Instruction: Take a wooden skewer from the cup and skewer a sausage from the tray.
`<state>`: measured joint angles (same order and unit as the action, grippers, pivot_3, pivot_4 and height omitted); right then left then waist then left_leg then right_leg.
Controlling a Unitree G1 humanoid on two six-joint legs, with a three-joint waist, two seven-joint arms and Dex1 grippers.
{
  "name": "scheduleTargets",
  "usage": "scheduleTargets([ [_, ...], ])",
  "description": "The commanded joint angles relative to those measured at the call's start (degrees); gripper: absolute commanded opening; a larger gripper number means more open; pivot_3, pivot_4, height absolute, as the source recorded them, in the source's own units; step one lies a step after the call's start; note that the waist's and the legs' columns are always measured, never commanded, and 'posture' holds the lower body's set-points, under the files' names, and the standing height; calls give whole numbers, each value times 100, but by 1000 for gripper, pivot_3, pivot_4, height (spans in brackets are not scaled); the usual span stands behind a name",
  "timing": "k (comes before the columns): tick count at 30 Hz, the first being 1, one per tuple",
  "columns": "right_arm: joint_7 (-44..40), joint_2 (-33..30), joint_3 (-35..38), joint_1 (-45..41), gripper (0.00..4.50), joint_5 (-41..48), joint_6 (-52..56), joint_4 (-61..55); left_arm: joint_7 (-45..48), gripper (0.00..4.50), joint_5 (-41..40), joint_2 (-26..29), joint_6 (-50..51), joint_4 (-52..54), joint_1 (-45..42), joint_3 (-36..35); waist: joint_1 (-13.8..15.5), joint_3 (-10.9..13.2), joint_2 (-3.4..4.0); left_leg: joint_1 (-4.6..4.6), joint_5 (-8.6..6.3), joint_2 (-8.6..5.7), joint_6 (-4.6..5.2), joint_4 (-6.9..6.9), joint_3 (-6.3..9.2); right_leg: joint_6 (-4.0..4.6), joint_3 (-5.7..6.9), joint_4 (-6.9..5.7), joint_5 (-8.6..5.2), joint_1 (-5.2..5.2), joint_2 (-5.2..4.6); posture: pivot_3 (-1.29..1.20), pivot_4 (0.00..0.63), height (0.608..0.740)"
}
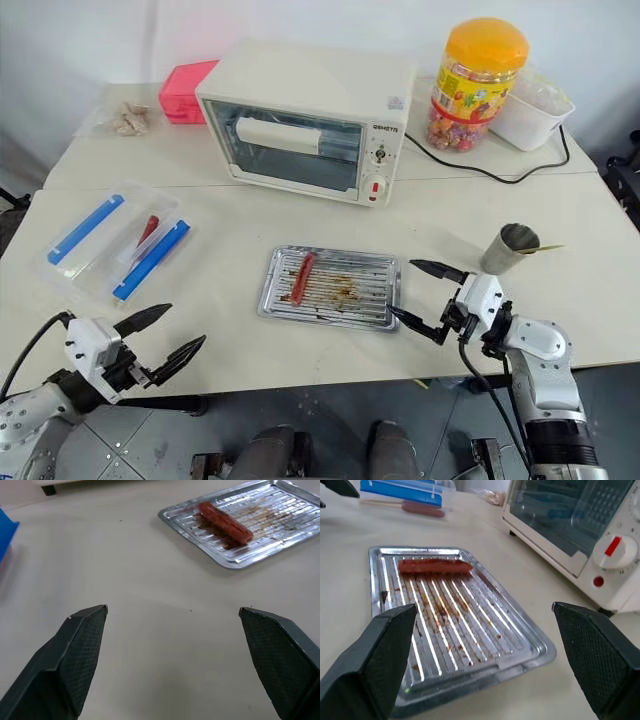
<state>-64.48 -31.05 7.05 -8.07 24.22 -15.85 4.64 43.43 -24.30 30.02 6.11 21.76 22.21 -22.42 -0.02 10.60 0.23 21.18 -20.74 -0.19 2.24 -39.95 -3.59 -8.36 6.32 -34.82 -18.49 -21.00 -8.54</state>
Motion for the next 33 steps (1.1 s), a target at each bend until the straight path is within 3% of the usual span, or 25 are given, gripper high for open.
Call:
scheduleTargets([
  [1, -72, -132, 119, 23, 4500, 201, 49, -260, 39, 4462, -154, 29, -41, 189, 33, -57, 7, 0, 0, 0, 0, -1, 0, 0, 0, 0, 0, 1, 0, 1, -1, 0, 150, 740],
  [4, -72, -335, 313, 238, 4500, 309, 207, -532, 78, 4462, -592, 125, 344, 374, -227, -40, 44, 1, 1, 1, 0, -2, 0, -1, 3, 0, 0, 1, 0, 2, -4, 0, 150, 740],
  [9, 452, -831, 1584, 1538, 4500, 748, 888, -1693, 897, 4462, -804, 565, 406, 214, -1388, 647, 209, 3, 32, 11, 0, -11, 0, -4, 21, 0, 2, -5, 0, 3, -4, 0, 150, 740],
  [16, 730, -688, 2848, 3215, 4500, 753, 940, -2242, 1232, 4462, -696, 399, 530, -784, -2928, 1426, 132, -4, 27, -12, -1, -9, 1, 2, 8, -2, 0, 16, 1, 28, 5, 0, 150, 740],
  [27, 1208, 289, 3060, 4258, 4500, 542, 521, -2498, 1416, 4462, -965, 32, 776, -1316, -3816, 1750, 141, -5, 29, -21, -1, -7, 1, 4, 0, -3, -9, 15, 1, 29, 6, 0, 150, 740],
  [33, 1359, -262, 3539, 4267, 4500, 1045, 1244, -2808, 1569, 4462, -1365, 180, 1362, -1009, -3636, 1703, 119, -9, 40, -24, -1, -2, 1, 5, 0, -3, -13, 14, 1, 28, 9, 0, 150, 740],
])
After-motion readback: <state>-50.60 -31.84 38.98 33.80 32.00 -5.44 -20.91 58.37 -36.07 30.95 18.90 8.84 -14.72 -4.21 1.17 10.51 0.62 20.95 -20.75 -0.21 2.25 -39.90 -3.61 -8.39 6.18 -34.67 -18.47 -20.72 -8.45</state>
